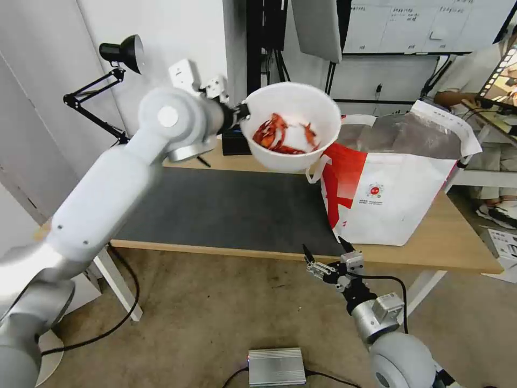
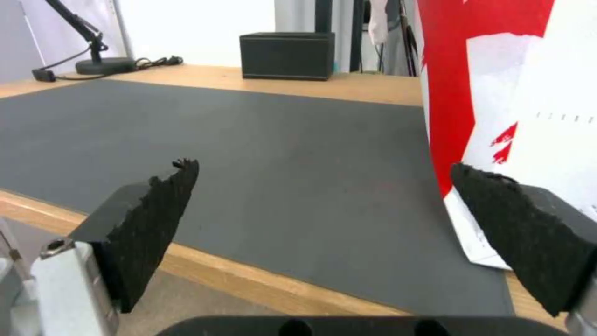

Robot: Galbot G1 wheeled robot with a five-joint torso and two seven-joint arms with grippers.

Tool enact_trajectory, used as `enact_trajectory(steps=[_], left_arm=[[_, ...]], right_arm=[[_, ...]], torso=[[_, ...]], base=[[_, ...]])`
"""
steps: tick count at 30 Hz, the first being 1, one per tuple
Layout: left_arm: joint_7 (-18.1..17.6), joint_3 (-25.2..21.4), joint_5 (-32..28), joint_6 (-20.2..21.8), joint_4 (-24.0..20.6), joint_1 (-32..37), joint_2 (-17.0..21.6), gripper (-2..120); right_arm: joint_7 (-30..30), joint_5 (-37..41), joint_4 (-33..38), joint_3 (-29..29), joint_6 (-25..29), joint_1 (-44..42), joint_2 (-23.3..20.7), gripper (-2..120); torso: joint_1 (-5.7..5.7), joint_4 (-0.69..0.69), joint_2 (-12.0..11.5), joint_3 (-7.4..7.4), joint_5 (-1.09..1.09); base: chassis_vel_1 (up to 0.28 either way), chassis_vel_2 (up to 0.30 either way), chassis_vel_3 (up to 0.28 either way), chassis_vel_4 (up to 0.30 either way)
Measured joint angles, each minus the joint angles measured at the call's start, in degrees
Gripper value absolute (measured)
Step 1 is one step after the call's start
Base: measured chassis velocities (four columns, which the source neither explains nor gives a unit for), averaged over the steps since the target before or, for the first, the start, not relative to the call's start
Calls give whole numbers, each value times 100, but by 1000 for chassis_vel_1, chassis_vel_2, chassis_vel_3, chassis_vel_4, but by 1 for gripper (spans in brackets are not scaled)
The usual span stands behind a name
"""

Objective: Pick up the trash from the table and place it into the takeout bag.

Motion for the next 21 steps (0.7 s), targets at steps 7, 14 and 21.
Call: enact_trajectory(steps=[7,14,21], left_arm=[[-19,259,29,-25,419,-390,-414,0],[-9,444,175,-25,870,-551,-879,0],[-9,542,320,-33,1491,-771,-1443,0]], right_arm=[[0,0,0,0,0,0,0,100],[0,0,0,0,0,0,0,100],[0,0,0,0,0,0,0,100]], torso=[[0,-1,0,0,1],[0,0,1,0,1],[0,0,1,0,1]], base=[[0,0,0,0],[0,0,0,0],[0,0,0,0]])
